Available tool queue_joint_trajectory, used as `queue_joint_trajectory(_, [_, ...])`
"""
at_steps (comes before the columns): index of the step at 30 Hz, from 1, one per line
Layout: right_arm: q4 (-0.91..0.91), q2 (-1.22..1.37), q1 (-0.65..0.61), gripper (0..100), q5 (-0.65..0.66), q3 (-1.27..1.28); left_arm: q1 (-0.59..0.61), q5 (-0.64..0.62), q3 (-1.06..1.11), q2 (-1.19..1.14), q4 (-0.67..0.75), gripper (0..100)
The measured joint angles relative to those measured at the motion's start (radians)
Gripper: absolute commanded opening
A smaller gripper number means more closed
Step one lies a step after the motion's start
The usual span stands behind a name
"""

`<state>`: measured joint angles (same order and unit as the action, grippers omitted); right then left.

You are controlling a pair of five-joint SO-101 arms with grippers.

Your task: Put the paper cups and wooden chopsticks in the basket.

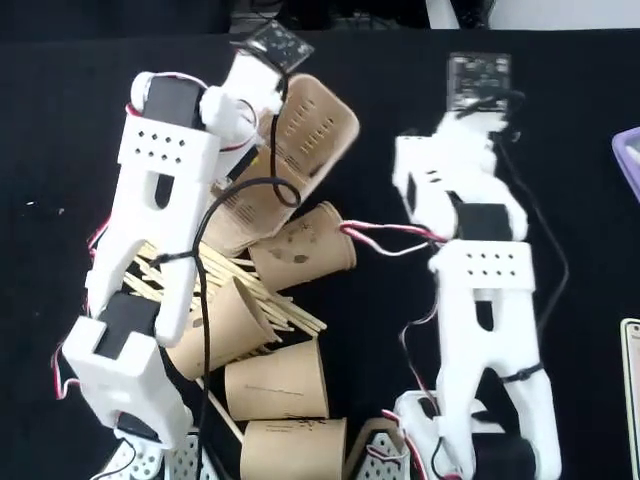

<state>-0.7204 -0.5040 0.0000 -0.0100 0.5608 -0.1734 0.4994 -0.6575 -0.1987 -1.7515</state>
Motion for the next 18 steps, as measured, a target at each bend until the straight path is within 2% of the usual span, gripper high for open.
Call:
queue_joint_trajectory(4, [0.015,0.000,-0.080,20.1,-0.002,0.000,-0.005,0.029,0.025,0.015,0.018,3])
queue_joint_trajectory(8, [0.106,0.011,-0.133,20.2,-0.002,0.000,-0.003,0.034,0.041,0.023,0.037,3])
queue_joint_trajectory(18, [0.216,0.018,-0.181,20.1,0.006,0.098,-0.086,0.034,0.041,0.031,0.026,3])
